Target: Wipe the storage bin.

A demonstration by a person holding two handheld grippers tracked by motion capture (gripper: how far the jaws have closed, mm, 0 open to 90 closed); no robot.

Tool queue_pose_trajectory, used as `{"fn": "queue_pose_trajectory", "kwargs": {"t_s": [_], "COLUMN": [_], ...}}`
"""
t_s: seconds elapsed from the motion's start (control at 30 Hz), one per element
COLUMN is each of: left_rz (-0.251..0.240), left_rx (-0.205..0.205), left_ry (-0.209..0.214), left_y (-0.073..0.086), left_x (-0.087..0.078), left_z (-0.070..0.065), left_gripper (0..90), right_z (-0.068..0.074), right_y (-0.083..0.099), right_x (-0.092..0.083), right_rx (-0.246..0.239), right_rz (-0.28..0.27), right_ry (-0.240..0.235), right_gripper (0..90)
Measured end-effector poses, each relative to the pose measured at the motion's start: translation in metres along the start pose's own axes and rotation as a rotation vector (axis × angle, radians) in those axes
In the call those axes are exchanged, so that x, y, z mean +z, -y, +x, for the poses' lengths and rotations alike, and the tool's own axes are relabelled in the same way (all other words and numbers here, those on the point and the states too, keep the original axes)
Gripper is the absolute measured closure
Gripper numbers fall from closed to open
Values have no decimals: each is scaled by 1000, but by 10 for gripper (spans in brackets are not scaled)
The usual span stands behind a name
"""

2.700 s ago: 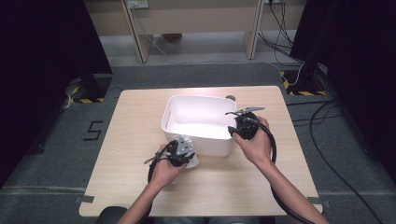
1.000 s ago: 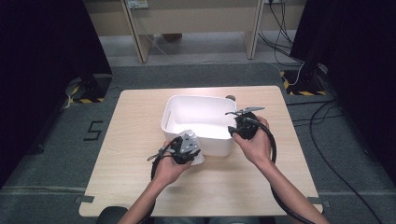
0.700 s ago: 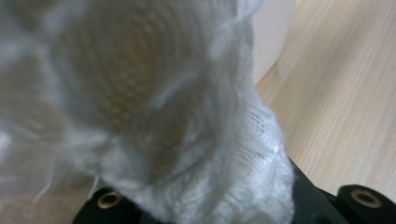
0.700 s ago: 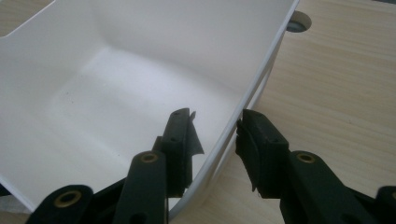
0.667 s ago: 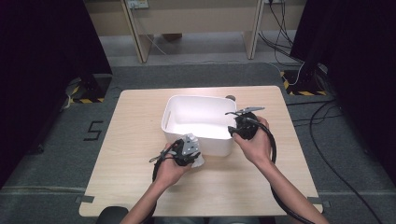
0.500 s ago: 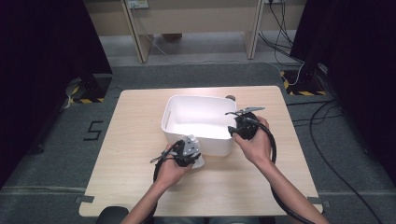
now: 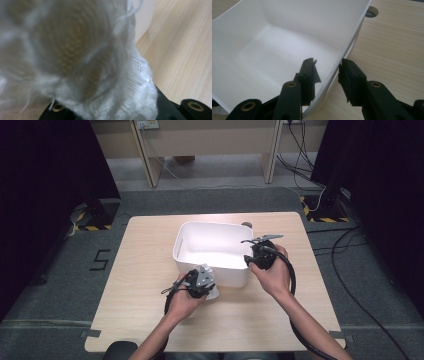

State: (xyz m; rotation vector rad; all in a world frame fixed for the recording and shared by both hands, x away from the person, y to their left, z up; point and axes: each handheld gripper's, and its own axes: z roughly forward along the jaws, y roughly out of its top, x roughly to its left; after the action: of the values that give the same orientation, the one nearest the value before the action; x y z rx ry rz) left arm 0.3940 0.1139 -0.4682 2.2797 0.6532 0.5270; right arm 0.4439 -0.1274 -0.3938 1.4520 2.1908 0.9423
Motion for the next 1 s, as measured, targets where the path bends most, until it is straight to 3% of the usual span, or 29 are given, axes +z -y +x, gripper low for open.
{"fn": "queue_pose_trajectory", "kwargs": {"t_s": [0.13, 0.53, 1.0], "left_rz": [6, -73, -55], "left_rx": [5, 31, 30], "left_ry": [-2, -18, -14], "left_y": [-1, -26, -24], "left_x": [0, -24, -18], "left_z": [0, -3, -4], "left_gripper": [811, 810, 809], "right_z": [0, 0, 0], "right_y": [0, 0, 0], "right_x": [0, 0, 0], "right_rx": [4, 2, -2], "right_rz": [1, 1, -3], "right_ry": [0, 0, 2], "right_gripper": [642, 642, 642]}}
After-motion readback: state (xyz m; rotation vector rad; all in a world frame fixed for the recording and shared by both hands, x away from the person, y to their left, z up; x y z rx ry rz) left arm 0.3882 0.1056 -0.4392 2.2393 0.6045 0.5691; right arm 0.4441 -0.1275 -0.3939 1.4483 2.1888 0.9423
